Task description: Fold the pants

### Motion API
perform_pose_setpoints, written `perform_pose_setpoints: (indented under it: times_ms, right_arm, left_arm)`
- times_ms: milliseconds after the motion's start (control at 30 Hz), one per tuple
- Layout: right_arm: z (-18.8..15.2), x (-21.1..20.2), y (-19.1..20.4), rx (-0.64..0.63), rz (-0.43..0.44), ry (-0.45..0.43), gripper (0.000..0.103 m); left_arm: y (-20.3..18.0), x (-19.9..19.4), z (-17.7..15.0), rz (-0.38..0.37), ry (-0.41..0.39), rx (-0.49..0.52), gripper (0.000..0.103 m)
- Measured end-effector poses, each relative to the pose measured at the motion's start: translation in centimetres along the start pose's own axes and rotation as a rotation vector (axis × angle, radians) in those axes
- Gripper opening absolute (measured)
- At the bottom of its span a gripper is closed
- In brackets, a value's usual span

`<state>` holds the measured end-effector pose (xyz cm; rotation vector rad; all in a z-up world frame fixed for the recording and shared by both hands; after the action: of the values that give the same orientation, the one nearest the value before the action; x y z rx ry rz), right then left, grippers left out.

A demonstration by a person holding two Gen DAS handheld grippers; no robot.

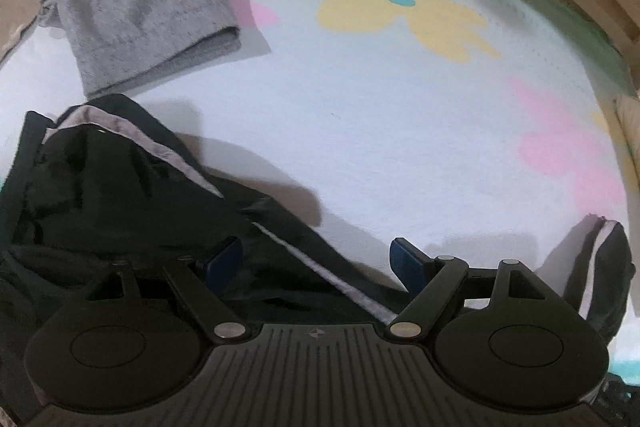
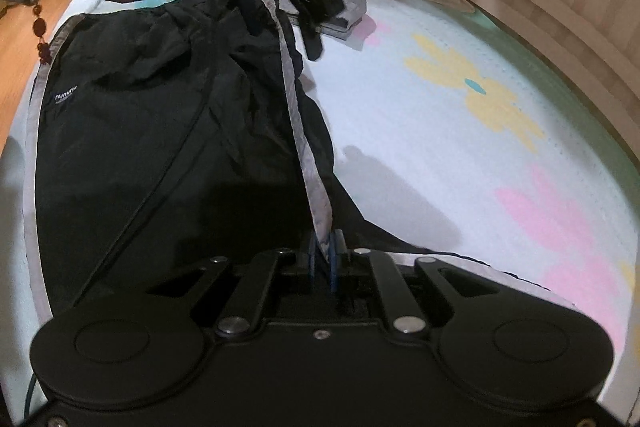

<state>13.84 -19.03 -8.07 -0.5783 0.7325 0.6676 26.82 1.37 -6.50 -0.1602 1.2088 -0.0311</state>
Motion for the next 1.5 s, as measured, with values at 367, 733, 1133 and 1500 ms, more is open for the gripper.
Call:
perform_pose_setpoints:
  times_ms: [367, 733, 1133, 1500]
  right_arm:
    - [0.4, -2.4, 1.1, 0.004, -0.059, 0.008, 0.013]
    - [0.4, -6.1, 2.0, 0.305, -0.041, 0.024, 0.037]
    - [2.6, 2.1, -8.6, 0.827, -0.379, 0.122, 0.076]
    - [0.5, 9.7, -12.6, 0.977, -0.542, 0.318, 0.061]
  left_arm:
    - [-0.5, -4.6, -4.2, 0.147, -0.114, 0.092, 0.002]
    - [5.0, -8.6, -14.6, 0.092, -0.119, 0.037, 0.003]
    - [6.4, -3.2, -16.2, 0.138, 0.053, 0.064, 0.003]
    - [5.6, -2.2, -15.8, 0.151, 0.051, 0.111, 0.003]
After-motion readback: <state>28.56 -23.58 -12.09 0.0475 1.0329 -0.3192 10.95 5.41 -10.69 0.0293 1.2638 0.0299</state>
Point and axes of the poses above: each gripper's, at about its wrist camera, not at the fingertips, and x roughly the way its jaws point, y to its left, z to its top, the point moved 3 cm from there along x, roughly the way its jaws point, and after that the axes turned 3 degrees about y, right-handed, at the moved point
